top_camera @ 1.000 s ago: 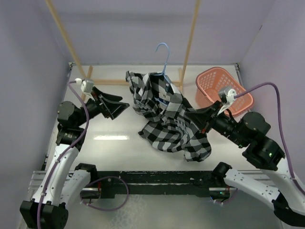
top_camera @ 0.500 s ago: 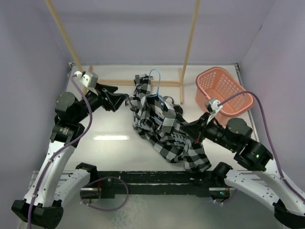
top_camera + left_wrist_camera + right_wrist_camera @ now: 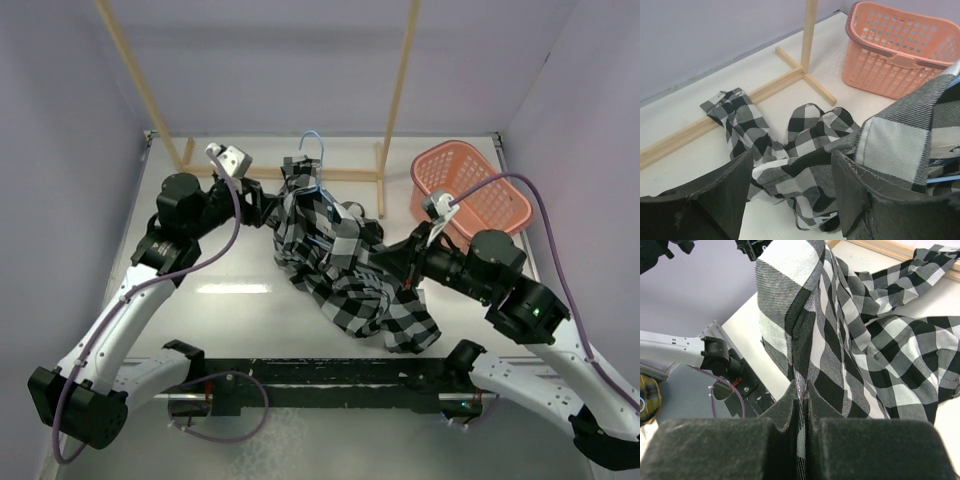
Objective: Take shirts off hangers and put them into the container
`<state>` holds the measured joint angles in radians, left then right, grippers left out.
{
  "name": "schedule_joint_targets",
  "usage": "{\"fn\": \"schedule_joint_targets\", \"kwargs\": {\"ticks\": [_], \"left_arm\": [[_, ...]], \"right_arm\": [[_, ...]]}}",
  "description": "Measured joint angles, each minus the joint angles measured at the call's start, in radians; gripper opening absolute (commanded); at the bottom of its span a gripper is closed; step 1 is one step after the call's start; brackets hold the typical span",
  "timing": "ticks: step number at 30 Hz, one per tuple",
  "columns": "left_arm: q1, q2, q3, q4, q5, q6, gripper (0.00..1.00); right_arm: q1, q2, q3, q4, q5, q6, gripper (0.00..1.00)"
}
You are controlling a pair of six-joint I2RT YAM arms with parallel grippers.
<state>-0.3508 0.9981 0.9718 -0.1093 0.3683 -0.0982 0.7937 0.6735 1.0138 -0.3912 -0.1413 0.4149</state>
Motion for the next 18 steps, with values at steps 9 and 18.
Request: {"fn": "schedule_joint_targets", "kwargs": {"ticks": [9,18], "left_arm": [[-0.093,0.036,0.035,-0.015,-0.048,0.138,0.68],[-0.142,0.081,0.043,-0.018,-0.13,0.226,0.08]], "right_arm": [[0.0,0.04,0.062,0.001,-0.008,-0.008,0.0],[0.0,0.039,0.067,-0.003,-0.008,-0.011,0.0]]}}
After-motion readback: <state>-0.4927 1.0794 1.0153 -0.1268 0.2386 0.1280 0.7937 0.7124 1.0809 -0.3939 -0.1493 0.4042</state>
